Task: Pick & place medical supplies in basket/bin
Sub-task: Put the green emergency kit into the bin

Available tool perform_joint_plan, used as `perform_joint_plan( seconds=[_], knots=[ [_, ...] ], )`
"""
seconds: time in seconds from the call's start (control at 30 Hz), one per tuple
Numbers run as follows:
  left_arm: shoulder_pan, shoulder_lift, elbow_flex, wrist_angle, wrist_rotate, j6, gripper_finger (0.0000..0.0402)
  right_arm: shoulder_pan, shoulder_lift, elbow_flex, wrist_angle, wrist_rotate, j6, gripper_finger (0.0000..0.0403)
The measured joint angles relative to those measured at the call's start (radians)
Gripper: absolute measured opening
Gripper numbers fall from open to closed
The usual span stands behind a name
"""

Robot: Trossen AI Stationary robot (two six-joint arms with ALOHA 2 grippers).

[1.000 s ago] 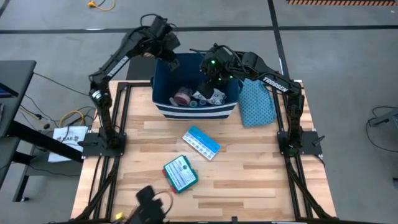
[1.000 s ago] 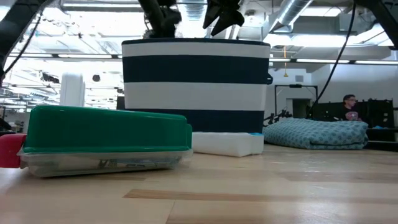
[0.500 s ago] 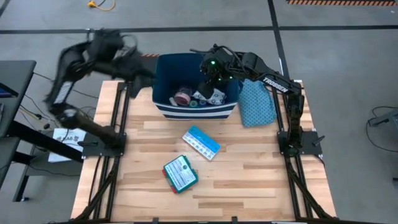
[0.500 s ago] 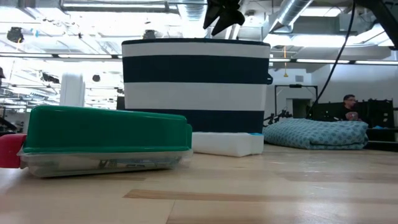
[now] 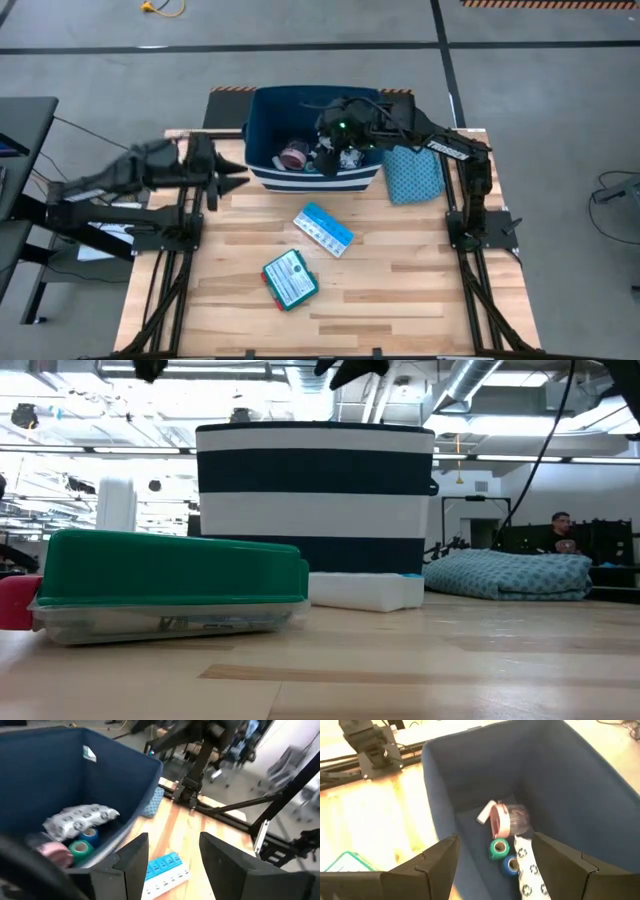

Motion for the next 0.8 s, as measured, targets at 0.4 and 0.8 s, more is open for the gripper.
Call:
perform_joint_plan(
  seconds=[0.4, 0.8],
  knots=[
    [-0.098, -0.216, -0.437, 0.366, 0.081, -0.06, 0.0167, 0.269, -0.125, 0.001, -0.253, 0.326, 0.242, 0.0245],
    [-0.168, -0.215, -0.446, 0.372, 0.082, -0.157, 0.0167, 0.709, -0.137, -0.191, -0.357, 0.638, 0.854, 0.0245]
  ],
)
